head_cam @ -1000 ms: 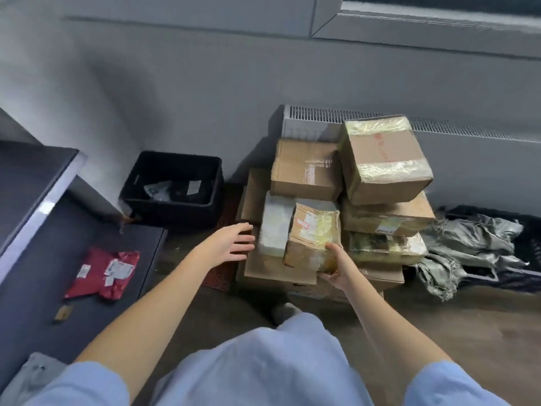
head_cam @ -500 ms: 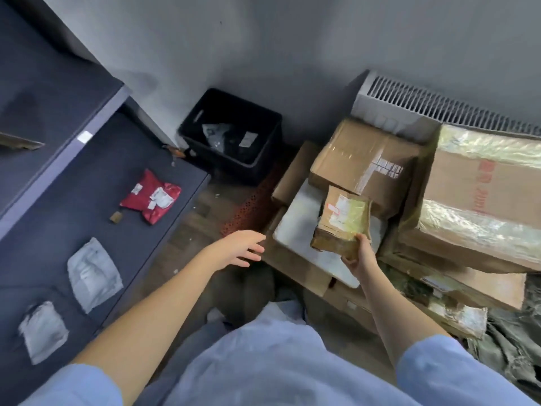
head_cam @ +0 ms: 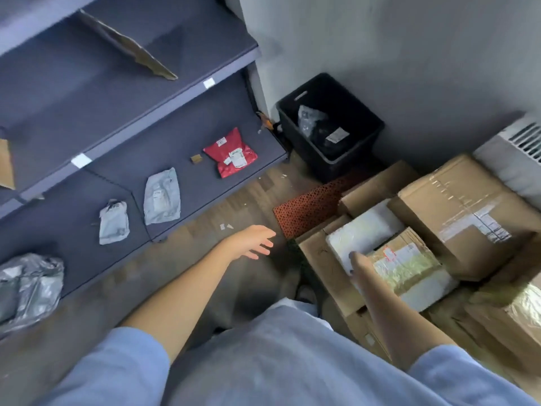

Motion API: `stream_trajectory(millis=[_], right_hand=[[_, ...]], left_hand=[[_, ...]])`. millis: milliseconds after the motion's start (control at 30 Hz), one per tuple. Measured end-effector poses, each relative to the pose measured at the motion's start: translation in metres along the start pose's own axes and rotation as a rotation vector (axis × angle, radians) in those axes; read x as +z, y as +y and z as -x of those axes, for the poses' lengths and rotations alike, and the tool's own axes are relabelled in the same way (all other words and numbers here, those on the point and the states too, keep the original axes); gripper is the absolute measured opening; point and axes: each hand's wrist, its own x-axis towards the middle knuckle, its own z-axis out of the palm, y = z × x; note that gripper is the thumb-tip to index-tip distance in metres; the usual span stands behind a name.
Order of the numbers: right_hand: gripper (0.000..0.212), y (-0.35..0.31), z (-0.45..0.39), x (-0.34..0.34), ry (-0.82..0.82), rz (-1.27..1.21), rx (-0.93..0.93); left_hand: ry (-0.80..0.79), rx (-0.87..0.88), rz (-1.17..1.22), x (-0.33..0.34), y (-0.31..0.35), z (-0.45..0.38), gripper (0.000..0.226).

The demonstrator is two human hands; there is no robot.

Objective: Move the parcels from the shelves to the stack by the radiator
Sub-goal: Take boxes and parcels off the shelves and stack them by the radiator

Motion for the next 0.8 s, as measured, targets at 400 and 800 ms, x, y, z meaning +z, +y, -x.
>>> stream_trajectory(millis=[400, 800], right_hand=[[0.021, -0.026, 0.194, 0.246, -0.664, 0.55, -0.321], [0.009, 0.127, 0.378, 0.48, -0.937, 0.963, -0.451]], left_hand=[[0.354, 0.0, 0.143, -0.146, -0.179, 0.084, 0.037], [0.643, -0.045, 0.857, -0.198, -0.552, 0.239, 0.012]])
